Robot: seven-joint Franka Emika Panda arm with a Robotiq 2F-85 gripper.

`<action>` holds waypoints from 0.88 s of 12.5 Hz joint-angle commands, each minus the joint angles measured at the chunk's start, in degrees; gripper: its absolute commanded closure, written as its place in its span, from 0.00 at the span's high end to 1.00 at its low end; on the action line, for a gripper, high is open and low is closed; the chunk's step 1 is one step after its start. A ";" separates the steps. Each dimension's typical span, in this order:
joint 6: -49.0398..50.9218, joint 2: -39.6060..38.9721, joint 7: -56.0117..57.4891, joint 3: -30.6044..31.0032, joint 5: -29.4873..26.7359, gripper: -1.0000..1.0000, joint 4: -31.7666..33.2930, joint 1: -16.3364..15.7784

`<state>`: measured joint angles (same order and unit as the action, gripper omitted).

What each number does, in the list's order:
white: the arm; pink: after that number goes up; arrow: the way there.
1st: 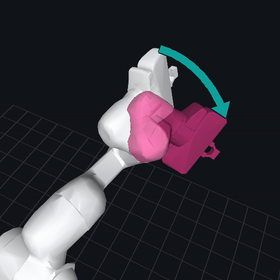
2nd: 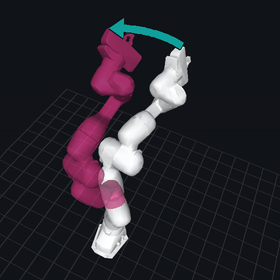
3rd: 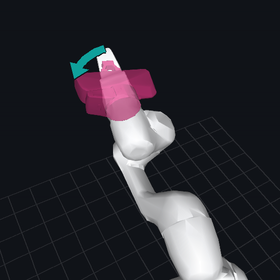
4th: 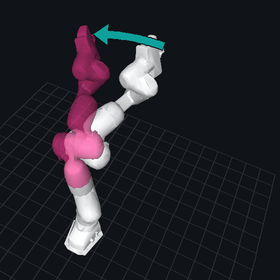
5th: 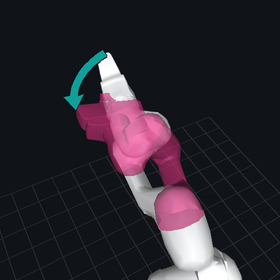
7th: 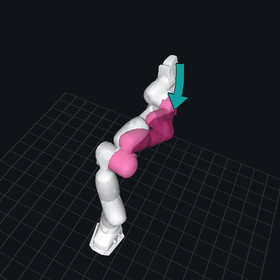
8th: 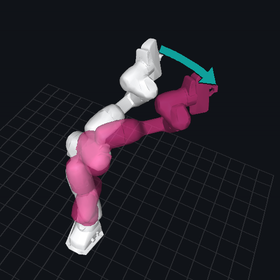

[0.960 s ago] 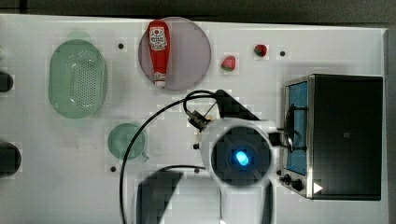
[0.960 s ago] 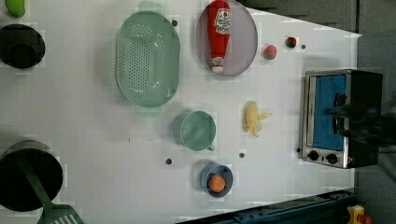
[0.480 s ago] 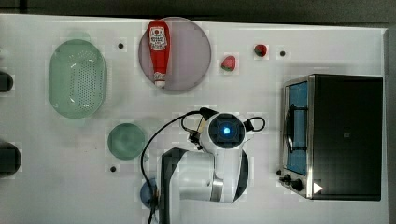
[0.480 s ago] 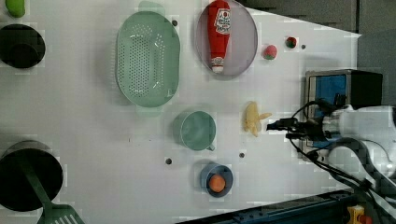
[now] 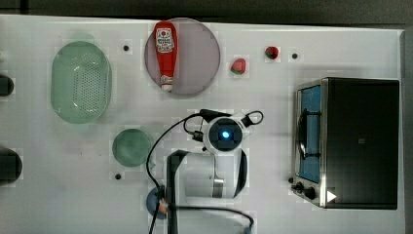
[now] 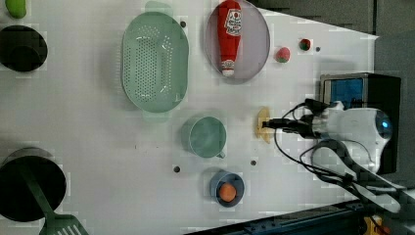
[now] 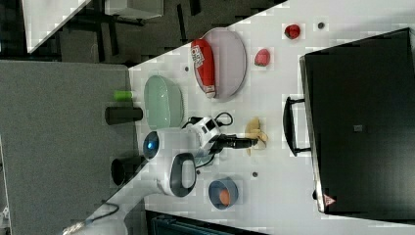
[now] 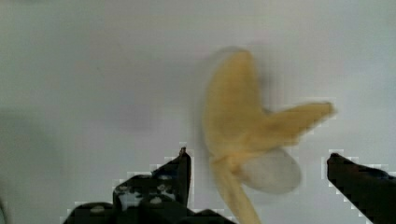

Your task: Pick Banana and place it in mug.

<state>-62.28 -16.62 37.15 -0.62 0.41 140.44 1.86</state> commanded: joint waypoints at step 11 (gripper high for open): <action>-3.45 1.25 3.62 -0.07 -0.03 0.25 0.34 0.14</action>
<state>-65.97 -18.81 40.01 -0.33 -0.66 141.67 0.61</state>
